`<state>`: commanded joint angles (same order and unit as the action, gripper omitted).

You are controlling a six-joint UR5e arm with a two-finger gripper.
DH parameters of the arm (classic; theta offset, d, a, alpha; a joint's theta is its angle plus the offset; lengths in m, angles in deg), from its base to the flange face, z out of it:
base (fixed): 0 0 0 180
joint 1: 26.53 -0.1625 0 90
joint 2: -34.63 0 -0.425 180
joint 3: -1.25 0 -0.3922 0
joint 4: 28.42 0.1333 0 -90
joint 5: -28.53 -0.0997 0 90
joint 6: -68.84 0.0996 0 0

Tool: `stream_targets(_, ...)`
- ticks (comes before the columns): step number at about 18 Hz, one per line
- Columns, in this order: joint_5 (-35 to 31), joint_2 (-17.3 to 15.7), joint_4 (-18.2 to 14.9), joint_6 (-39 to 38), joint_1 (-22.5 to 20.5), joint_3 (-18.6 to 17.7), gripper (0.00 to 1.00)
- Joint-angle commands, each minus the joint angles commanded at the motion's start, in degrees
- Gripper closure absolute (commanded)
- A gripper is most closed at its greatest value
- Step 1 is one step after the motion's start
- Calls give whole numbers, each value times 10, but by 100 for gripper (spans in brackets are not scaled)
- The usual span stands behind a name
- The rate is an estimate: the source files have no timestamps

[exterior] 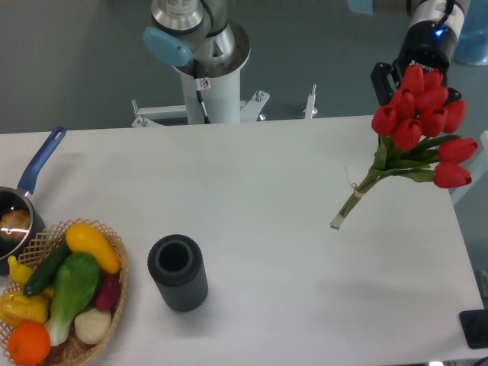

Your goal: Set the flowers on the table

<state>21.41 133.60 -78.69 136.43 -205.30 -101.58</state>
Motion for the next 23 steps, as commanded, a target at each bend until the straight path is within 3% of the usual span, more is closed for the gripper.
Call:
stream_targets(6, -5, 0, -1, -7, 2, 10, 79)
stream_targets(12, -80, -25, -4, -27, 4, 5, 79)
stream_targets(17, -221, -60, -7, -41, 19, 11, 79)
stream_targets(23, -445, -83, -9, -86, 79, 11, 79)
